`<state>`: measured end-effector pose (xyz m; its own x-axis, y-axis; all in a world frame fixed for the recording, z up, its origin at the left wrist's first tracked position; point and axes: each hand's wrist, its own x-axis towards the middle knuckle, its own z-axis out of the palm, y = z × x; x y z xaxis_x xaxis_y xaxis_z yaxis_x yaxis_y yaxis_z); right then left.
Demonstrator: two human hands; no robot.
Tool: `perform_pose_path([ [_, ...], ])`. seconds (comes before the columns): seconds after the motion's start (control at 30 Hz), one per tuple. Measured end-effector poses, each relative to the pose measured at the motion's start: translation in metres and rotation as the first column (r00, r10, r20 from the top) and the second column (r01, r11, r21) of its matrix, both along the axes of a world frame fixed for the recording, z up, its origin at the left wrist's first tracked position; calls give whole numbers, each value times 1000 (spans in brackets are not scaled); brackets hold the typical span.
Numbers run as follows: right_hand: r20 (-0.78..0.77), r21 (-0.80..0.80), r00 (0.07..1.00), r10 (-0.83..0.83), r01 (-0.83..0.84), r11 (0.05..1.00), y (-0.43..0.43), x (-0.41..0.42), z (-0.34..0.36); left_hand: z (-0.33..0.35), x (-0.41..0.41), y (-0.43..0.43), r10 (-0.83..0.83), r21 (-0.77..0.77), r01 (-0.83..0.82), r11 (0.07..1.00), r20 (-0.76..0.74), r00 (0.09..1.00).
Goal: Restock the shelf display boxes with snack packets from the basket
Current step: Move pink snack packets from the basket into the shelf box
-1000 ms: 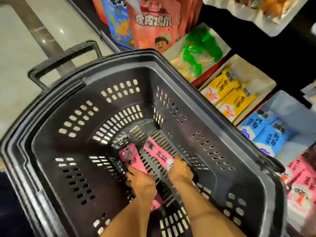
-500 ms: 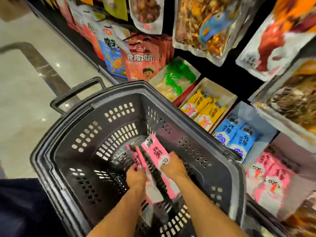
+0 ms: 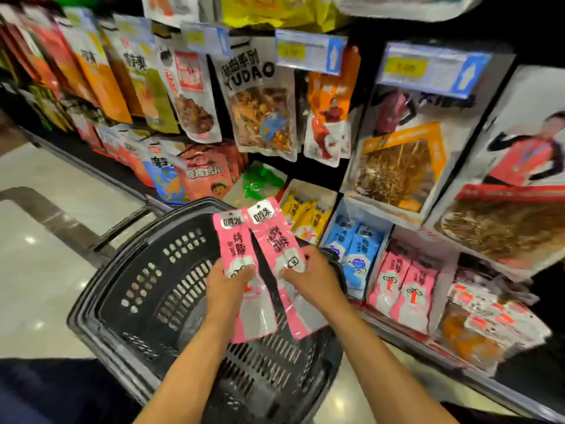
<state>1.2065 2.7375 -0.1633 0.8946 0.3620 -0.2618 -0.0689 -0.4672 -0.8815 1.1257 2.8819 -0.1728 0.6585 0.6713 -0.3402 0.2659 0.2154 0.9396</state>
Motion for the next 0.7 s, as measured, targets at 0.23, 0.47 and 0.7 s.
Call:
perform_pose_path([
  [0.23,-129,89,920,-371,383,920,-112,19,4,31,57,-96,-293,192,287,938,2,956],
  [0.47,-232,-32,799,-554,563,826,-196,34,-27,-3,117,-193,-505,85,513,854,-102,857],
  [0.7,-259,-175,774,-578,551,816,-225,56,-73,-60,156,-227,-605,123,703,701,-419,677],
])
